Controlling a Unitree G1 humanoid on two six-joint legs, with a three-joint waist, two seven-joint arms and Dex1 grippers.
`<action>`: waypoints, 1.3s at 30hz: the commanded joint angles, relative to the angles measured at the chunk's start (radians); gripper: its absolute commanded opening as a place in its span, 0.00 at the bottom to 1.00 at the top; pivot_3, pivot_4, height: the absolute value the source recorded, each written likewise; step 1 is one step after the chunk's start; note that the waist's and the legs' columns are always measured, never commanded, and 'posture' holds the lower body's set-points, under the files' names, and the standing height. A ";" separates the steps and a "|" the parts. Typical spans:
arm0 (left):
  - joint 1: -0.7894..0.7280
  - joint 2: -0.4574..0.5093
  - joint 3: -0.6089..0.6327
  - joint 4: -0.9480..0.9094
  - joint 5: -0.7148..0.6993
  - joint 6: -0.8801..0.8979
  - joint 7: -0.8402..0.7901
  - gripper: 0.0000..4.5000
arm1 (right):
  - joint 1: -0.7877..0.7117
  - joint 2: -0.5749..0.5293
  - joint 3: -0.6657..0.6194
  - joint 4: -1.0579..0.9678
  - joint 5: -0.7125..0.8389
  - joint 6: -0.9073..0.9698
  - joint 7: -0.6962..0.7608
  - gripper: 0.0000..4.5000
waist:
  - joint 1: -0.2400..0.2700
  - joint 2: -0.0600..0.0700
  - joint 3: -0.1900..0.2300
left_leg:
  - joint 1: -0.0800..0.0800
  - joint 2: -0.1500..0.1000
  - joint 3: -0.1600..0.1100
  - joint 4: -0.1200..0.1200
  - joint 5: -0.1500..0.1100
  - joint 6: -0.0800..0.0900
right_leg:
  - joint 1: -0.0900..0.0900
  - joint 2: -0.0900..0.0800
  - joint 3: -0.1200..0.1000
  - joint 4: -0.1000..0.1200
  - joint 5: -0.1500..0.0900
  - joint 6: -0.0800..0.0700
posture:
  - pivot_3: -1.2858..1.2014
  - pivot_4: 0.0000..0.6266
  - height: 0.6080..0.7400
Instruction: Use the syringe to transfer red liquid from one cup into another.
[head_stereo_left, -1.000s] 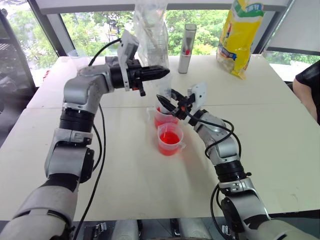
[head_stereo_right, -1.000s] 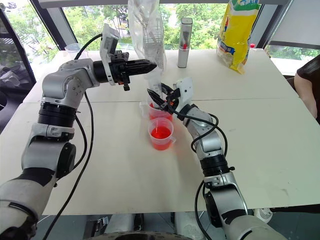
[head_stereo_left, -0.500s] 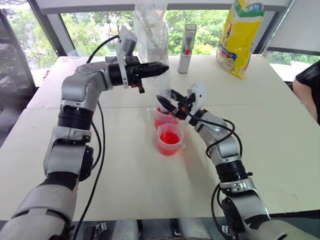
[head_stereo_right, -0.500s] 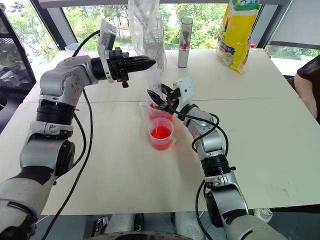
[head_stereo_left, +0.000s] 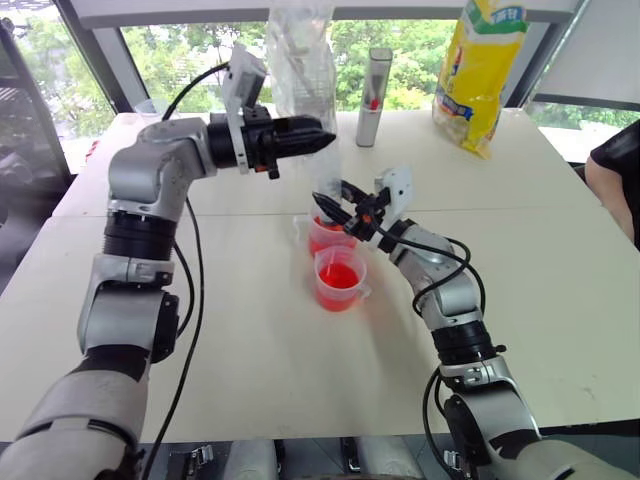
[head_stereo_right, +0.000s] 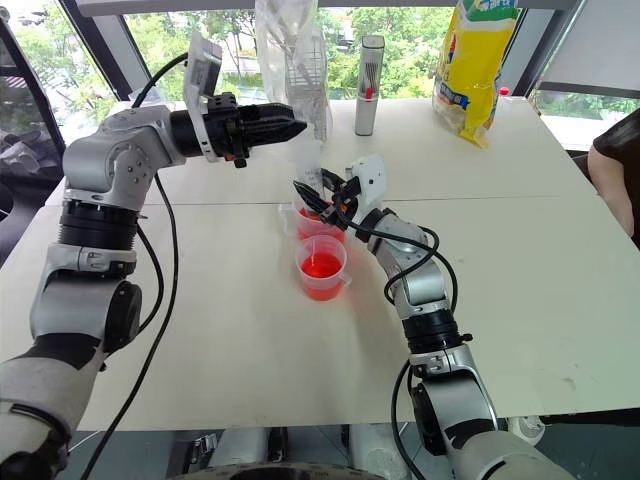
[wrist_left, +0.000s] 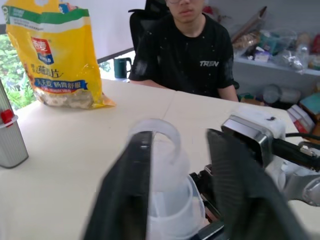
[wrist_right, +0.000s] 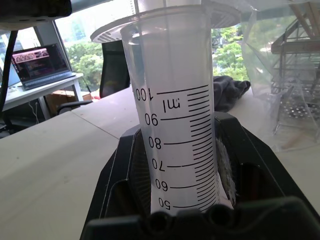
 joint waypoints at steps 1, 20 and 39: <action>-0.017 0.011 0.037 -0.043 -0.011 -0.022 0.010 0.80 | 0.008 -0.001 0.035 -0.019 0.001 0.018 0.024 0.31 | 0.000 0.000 0.000 | 0.000 0.000 0.000 0.000 0.000 0.000 | 0.000 0.000 0.000 0.000 0.000 0.000 | 0.52 0.24 1.00; 0.078 0.145 0.143 -0.103 -0.055 0.043 0.028 0.99 | -0.046 -0.006 -0.013 -0.046 0.019 0.017 -0.012 0.31 | 0.000 0.000 0.000 | 0.000 0.000 0.000 0.000 0.000 0.000 | 0.000 0.000 0.000 0.000 0.000 0.000 | 0.52 0.24 1.00; 0.047 0.113 0.123 -0.040 -0.038 -0.012 0.035 0.99 | -0.019 -0.126 -0.079 -0.619 0.307 0.391 -0.041 0.31 | 0.002 0.000 0.000 | -0.003 0.001 -0.001 0.000 0.000 0.000 | -0.003 0.000 0.000 0.000 0.000 0.000 | 0.52 0.24 1.00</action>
